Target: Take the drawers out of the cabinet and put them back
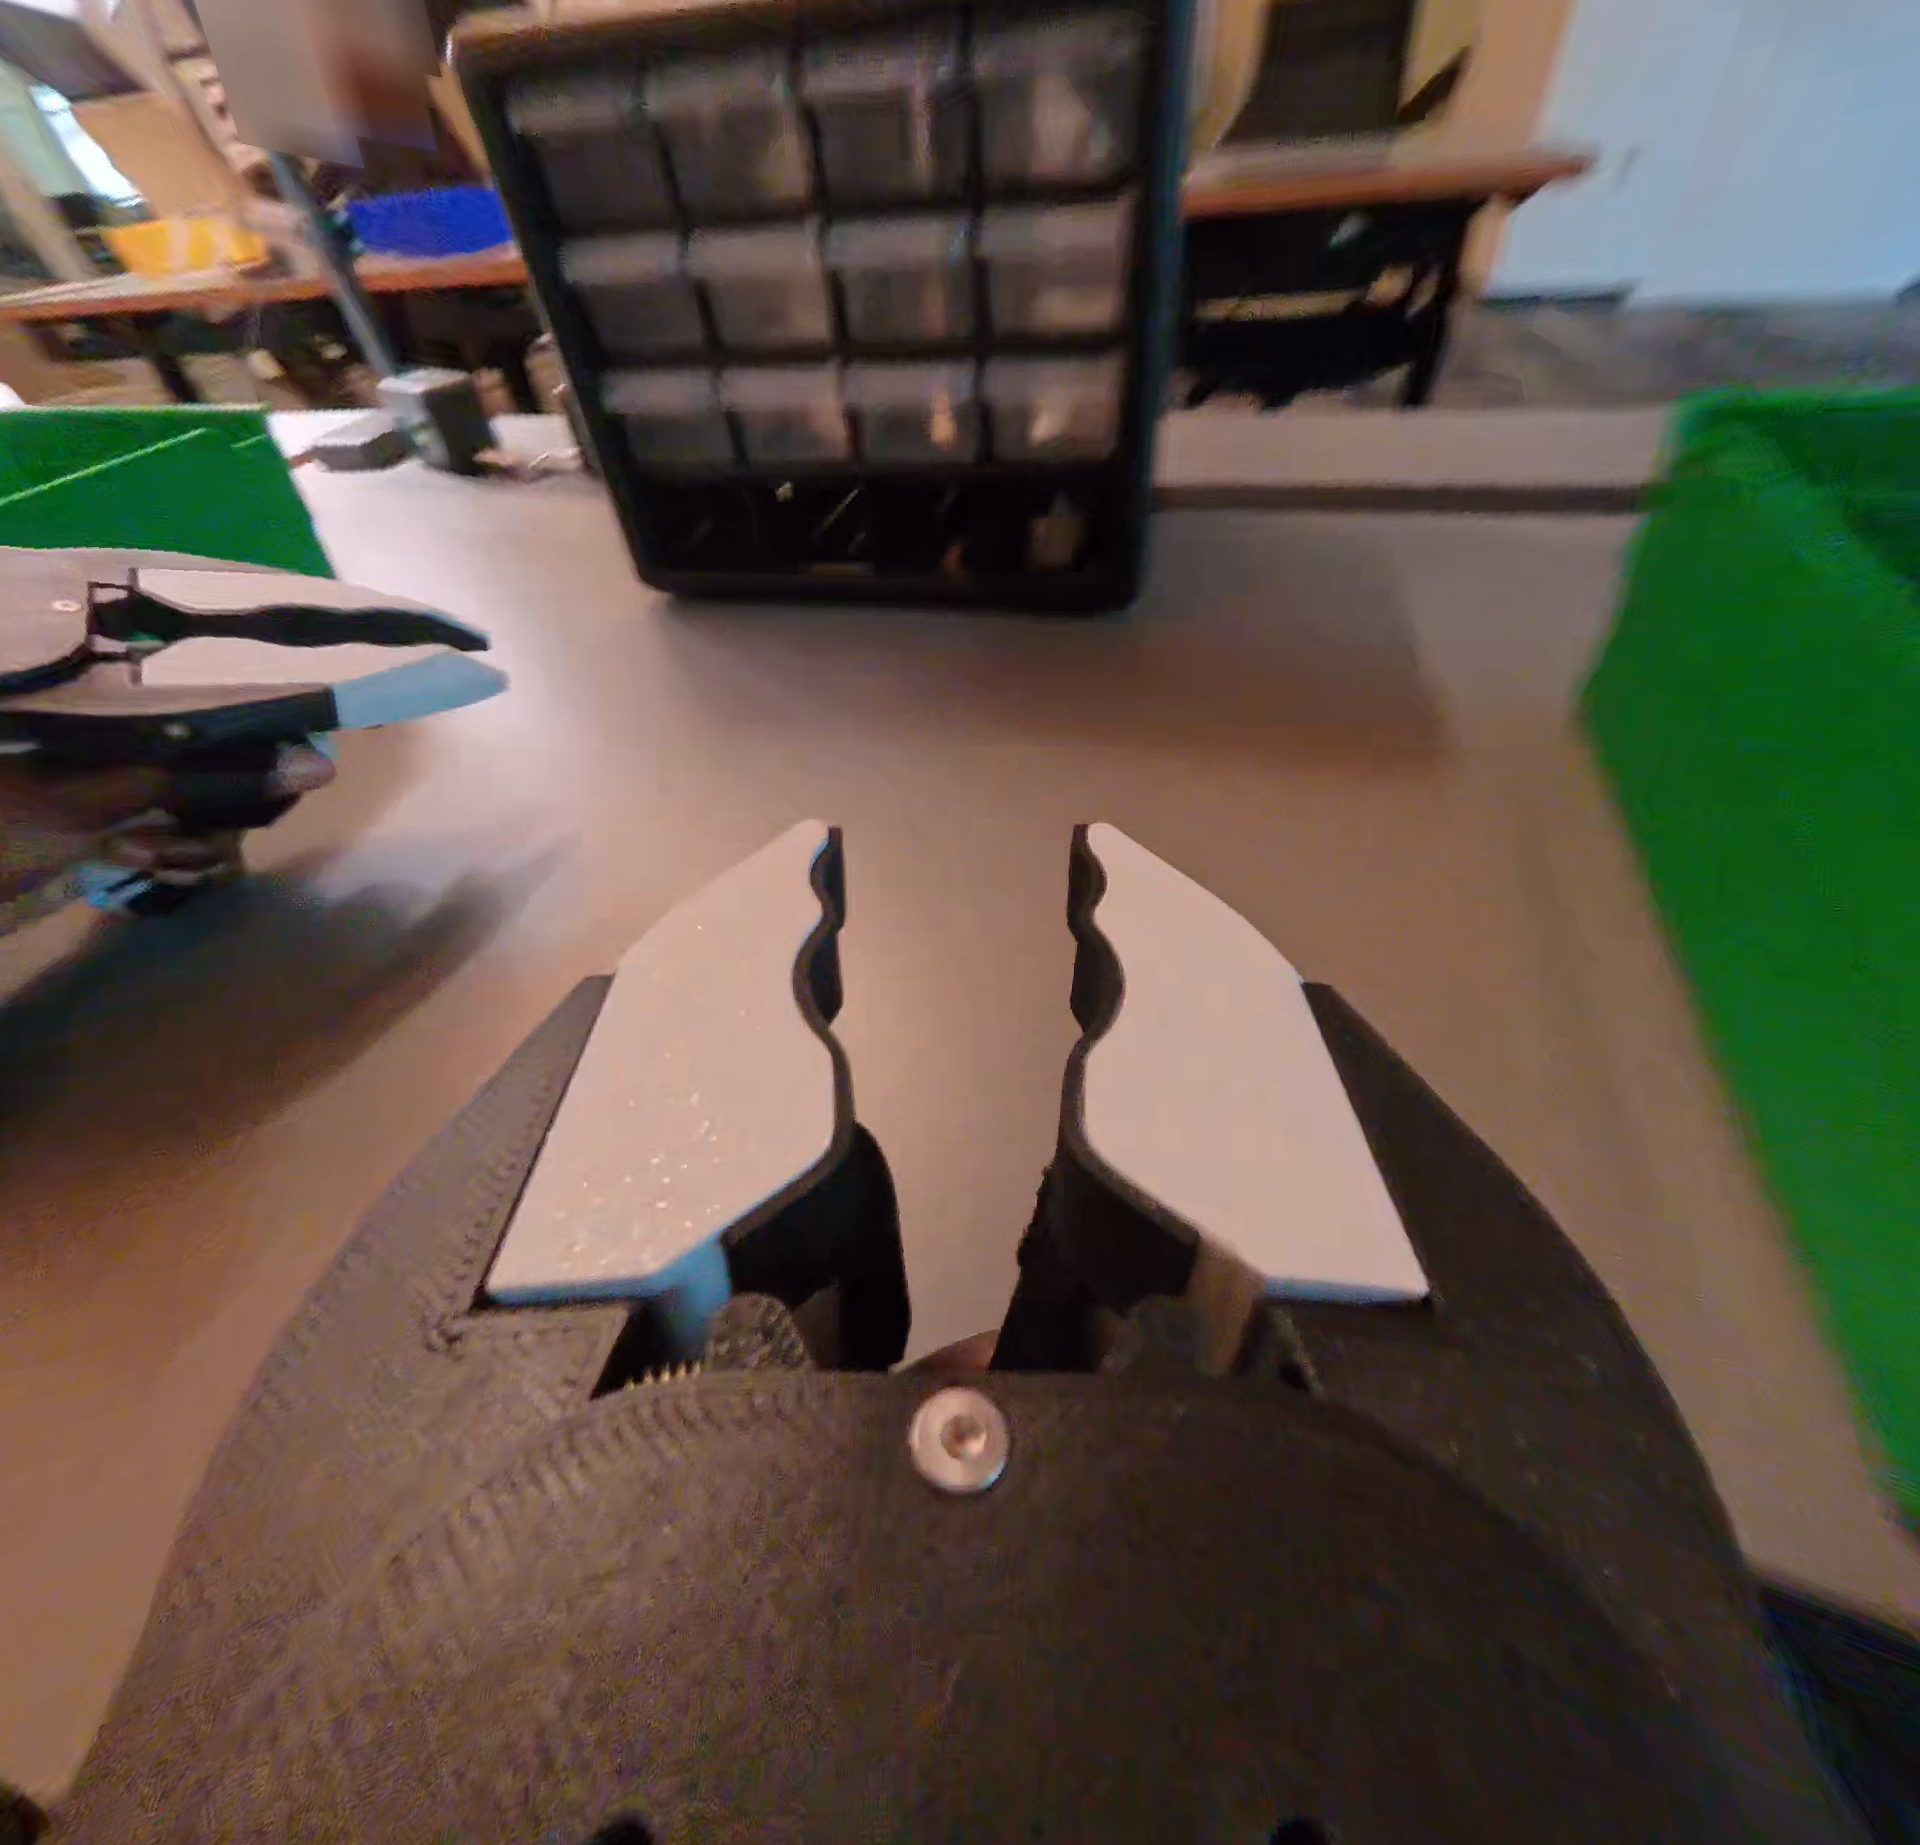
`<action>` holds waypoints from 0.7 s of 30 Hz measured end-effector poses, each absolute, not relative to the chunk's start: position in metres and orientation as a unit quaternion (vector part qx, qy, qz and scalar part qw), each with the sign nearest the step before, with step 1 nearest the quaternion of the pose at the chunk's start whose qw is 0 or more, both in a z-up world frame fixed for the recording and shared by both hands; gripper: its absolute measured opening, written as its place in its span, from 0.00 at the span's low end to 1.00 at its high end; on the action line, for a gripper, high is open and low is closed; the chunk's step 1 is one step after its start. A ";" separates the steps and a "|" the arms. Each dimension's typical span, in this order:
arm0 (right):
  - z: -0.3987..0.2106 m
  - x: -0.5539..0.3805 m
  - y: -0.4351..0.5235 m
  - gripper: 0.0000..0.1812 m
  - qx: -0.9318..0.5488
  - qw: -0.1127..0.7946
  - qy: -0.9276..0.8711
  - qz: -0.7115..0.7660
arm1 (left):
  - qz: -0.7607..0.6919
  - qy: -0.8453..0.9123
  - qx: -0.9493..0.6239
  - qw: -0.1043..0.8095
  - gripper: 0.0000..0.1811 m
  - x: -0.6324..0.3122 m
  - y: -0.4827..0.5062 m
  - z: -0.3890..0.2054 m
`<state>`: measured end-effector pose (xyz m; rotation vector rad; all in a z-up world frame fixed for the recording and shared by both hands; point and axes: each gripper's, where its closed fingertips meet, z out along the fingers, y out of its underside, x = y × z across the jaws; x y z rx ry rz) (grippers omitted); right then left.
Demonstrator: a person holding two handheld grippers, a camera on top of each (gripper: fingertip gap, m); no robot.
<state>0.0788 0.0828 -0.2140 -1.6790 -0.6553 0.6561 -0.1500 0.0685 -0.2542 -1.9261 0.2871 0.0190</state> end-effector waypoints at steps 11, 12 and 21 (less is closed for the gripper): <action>-0.217 0.247 0.136 0.16 -0.769 0.605 -0.180 0.106 | 0.015 0.141 -0.816 0.561 0.12 -0.145 0.068 -0.255; -0.221 0.241 0.135 0.12 -0.771 0.597 -0.191 0.117 | 0.013 0.141 -0.816 0.560 0.12 -0.145 0.067 -0.255; -0.225 0.197 0.118 0.04 -0.744 0.590 -0.299 0.097 | 0.014 0.149 -0.814 0.561 0.12 -0.143 0.067 -0.255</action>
